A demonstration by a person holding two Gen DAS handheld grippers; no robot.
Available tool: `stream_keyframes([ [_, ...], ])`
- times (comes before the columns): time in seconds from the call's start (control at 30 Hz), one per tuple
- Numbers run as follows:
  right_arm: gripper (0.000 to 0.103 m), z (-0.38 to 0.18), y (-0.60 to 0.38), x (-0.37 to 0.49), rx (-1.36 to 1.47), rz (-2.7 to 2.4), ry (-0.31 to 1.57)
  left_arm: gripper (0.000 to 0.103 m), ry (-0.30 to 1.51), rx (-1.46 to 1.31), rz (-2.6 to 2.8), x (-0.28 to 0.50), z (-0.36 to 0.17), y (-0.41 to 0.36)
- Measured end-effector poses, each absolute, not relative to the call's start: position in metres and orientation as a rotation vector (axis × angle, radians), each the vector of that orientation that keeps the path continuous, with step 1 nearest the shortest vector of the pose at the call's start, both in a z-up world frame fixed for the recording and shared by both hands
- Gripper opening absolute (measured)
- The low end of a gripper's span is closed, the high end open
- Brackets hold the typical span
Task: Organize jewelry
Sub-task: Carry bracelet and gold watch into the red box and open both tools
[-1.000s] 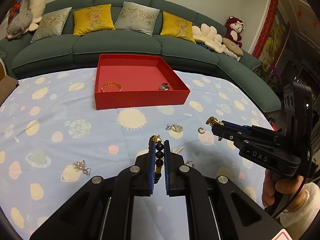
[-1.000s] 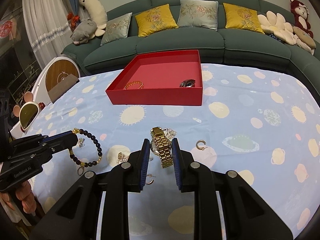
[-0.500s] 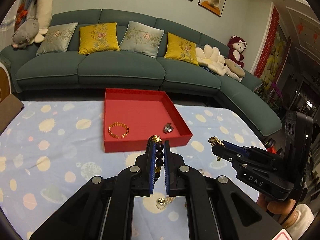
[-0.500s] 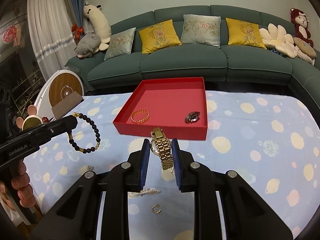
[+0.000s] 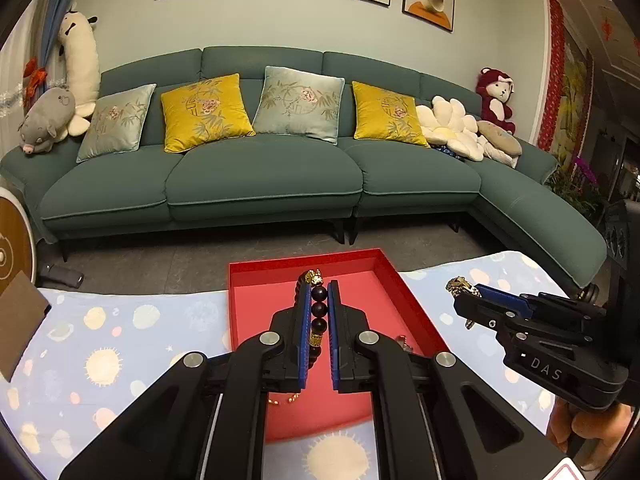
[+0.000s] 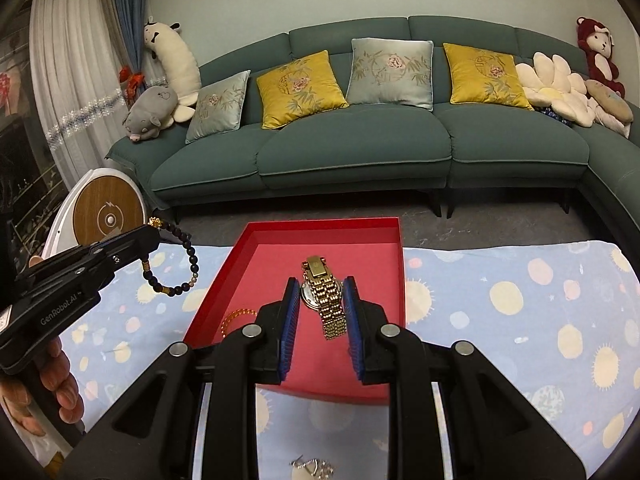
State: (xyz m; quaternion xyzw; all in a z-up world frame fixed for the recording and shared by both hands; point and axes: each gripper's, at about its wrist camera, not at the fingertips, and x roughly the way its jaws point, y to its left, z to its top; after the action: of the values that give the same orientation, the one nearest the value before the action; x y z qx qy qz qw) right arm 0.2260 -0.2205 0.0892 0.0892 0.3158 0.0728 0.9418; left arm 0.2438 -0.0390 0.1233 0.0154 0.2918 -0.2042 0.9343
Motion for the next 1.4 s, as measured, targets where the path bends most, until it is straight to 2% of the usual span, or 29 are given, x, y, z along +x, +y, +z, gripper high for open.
stream_keyframes([
  [0.37,0.022,0.046,-0.221,0.302,0.195,0.142,0.731,0.005,0.688,0.023,-0.363,0.325,0.076,-0.052],
  [0.77,0.023,0.016,-0.224,0.320,0.186,0.131,0.791,0.006,0.755,0.017,-0.340,0.351,0.048,-0.055],
  [0.8,0.024,0.016,-0.225,0.319,0.185,0.124,0.785,0.007,0.763,0.014,-0.330,0.352,0.046,-0.055],
  [0.87,0.039,0.016,-0.227,0.319,0.189,0.111,0.771,0.012,0.764,0.002,-0.322,0.353,0.044,-0.053],
  [0.9,0.041,0.018,-0.227,0.317,0.193,0.107,0.759,0.015,0.766,-0.003,-0.316,0.354,0.044,-0.052],
  [0.97,0.042,0.020,-0.231,0.316,0.204,0.106,0.745,0.020,0.761,-0.020,-0.311,0.354,0.045,-0.048],
  [1.2,0.042,0.043,-0.245,0.296,0.233,0.104,0.693,0.020,0.728,-0.046,-0.307,0.341,0.065,-0.032],
  [1.4,0.042,0.084,-0.250,0.251,0.199,0.095,0.632,0.020,0.692,-0.059,-0.310,0.296,0.102,-0.008],
])
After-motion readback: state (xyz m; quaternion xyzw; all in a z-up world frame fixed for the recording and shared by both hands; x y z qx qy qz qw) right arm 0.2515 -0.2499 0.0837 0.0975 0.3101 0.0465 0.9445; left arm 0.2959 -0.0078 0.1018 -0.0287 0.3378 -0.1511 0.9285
